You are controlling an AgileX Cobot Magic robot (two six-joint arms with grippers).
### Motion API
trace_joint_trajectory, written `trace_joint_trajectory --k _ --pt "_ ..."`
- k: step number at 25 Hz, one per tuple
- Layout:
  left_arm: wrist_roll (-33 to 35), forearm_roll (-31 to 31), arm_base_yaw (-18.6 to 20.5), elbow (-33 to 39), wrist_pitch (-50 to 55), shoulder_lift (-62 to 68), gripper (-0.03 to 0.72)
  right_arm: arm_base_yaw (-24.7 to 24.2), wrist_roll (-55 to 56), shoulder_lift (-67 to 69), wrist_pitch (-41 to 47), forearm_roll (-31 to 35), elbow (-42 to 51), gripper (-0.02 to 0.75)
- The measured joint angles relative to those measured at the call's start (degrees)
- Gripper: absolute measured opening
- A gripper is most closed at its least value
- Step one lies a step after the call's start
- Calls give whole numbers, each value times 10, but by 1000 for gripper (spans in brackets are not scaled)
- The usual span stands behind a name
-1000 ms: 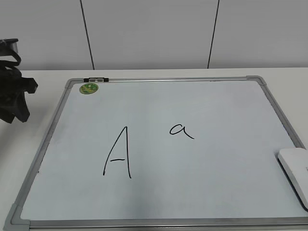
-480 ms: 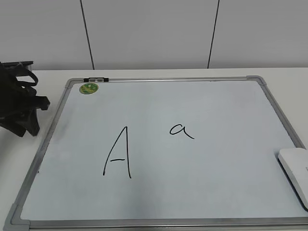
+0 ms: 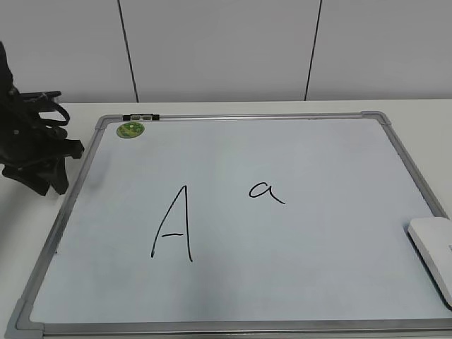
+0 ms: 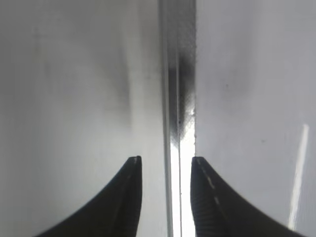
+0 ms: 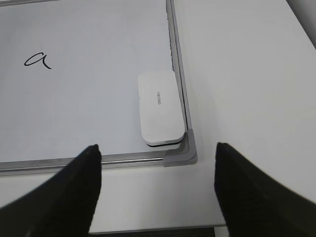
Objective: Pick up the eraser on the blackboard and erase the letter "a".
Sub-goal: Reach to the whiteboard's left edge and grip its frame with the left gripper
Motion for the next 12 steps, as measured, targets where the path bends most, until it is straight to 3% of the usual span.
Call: trace_joint_trajectory --k 12 --pt "8 0 0 -36 13 51 243 0 0 0 0 0 0 532"
